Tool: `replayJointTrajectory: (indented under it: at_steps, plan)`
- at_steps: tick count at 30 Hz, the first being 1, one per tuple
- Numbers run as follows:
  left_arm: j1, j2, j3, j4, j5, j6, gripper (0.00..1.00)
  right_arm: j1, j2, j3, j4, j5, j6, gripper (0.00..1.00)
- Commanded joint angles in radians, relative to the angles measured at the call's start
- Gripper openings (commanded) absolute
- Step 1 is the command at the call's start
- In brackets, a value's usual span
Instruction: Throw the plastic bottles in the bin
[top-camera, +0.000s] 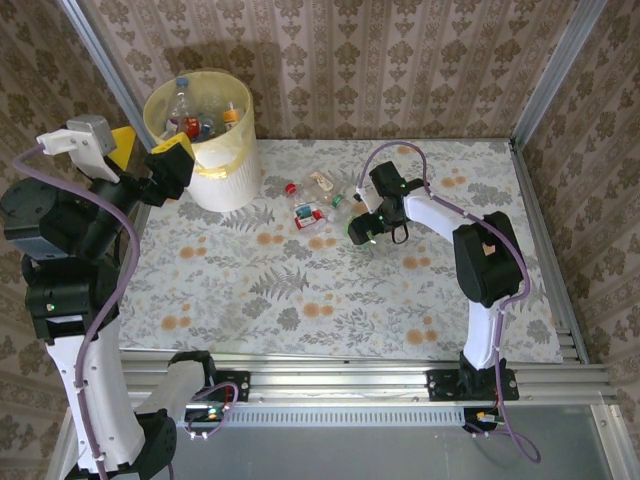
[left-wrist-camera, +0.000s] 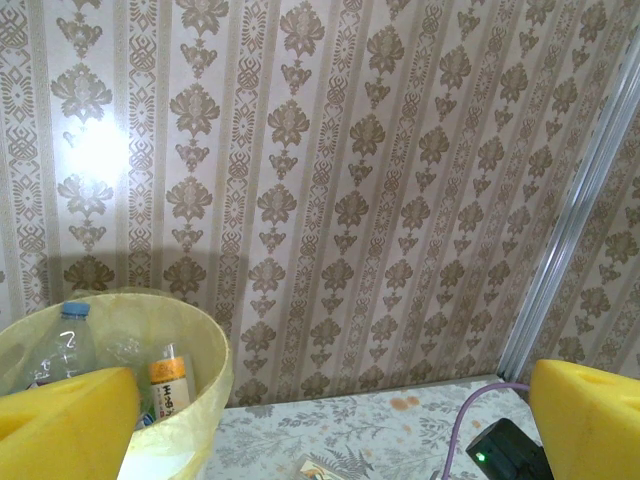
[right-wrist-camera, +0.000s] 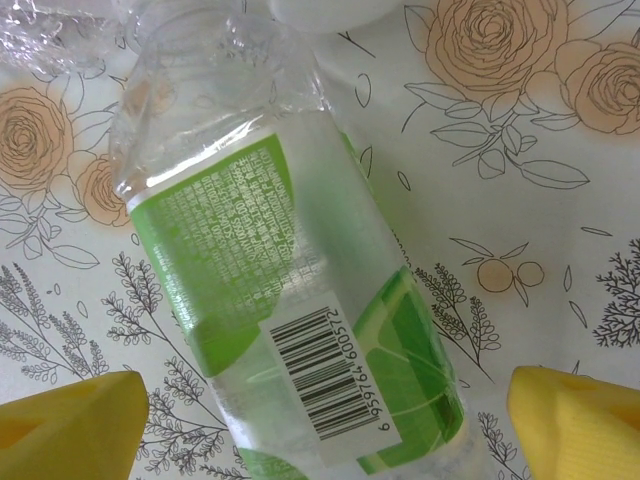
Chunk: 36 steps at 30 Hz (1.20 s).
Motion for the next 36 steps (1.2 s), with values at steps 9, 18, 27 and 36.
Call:
replayJointTrajectory:
  at_steps: [9,18,27,36]
  plan:
    - [-0.007,-0.009,-0.009,0.006,0.008,-0.011,1.00,-0.001,0.047,0.035,-0.029,-0.027,-0.013,0.83]
    - [-0.006,-0.006,-0.012,0.007,0.016,-0.012,1.00,0.000,0.049,0.019,-0.023,-0.032,0.003,0.73]
    - [-0.007,-0.013,-0.040,0.030,0.026,-0.029,1.00,0.007,0.002,-0.028,0.005,-0.038,0.020,0.57]
    - [-0.007,-0.026,-0.118,0.099,0.054,-0.086,1.00,0.012,-0.086,-0.084,0.014,-0.056,0.028,0.52]
